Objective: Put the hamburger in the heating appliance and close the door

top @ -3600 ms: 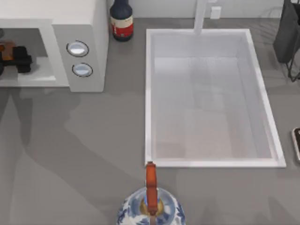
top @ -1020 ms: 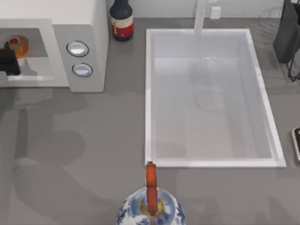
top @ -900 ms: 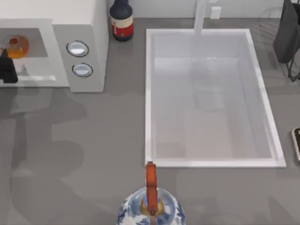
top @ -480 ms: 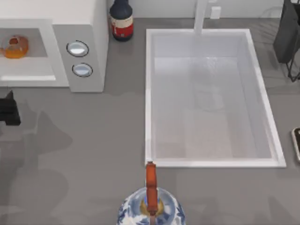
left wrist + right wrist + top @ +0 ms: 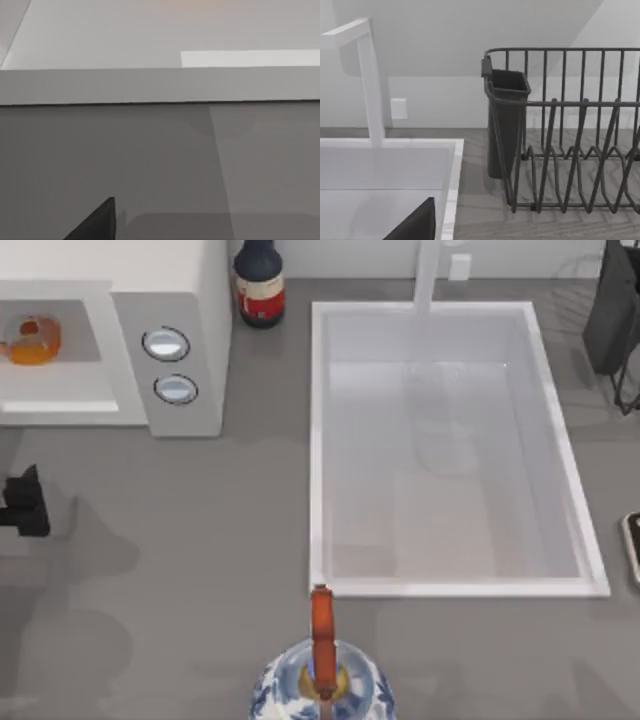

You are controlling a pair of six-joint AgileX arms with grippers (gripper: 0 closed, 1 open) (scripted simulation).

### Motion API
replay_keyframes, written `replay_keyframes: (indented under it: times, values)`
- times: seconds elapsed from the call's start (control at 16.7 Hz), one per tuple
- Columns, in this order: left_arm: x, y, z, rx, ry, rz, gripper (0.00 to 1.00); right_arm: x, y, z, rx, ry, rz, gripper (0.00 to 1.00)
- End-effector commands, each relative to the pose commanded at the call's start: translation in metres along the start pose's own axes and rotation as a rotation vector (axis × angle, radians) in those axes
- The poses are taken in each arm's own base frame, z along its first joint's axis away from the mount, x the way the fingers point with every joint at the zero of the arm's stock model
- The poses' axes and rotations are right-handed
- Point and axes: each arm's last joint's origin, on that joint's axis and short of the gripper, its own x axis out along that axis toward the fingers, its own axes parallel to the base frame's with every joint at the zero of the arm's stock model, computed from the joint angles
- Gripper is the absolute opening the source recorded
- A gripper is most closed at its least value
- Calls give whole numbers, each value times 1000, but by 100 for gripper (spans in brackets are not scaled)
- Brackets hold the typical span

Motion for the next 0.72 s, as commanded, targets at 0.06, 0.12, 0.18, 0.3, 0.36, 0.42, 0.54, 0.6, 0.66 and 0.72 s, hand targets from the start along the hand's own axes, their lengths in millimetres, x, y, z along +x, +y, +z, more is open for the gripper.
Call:
replay_keyframes:
  times: [0.06,0.12,0.18,0.3,0.36,0.42,0.54,0.6,0.66,0.72]
  values:
    - [1,1,5,7,-23,0,100,0,0,0,0,0,0,100]
    - [2,3,13,16,-54,1,100,0,0,0,0,0,0,100]
    - [4,4,21,23,-79,1,100,0,0,0,0,0,0,100]
    - [5,8,33,31,-108,2,100,0,0,0,0,0,0,100]
    - [5,10,38,31,-109,3,100,0,0,0,0,0,0,100]
    - [4,11,42,29,-103,5,100,0,0,0,0,0,0,100]
    - [2,14,44,20,-66,9,100,0,0,0,0,0,0,100]
    - [0,14,44,13,-37,12,100,0,0,0,0,0,0,100]
    - [-2,14,43,5,-3,13,100,0,0,0,0,0,0,100]
    - [-4,14,41,-3,33,15,100,0,0,0,0,0,0,100]
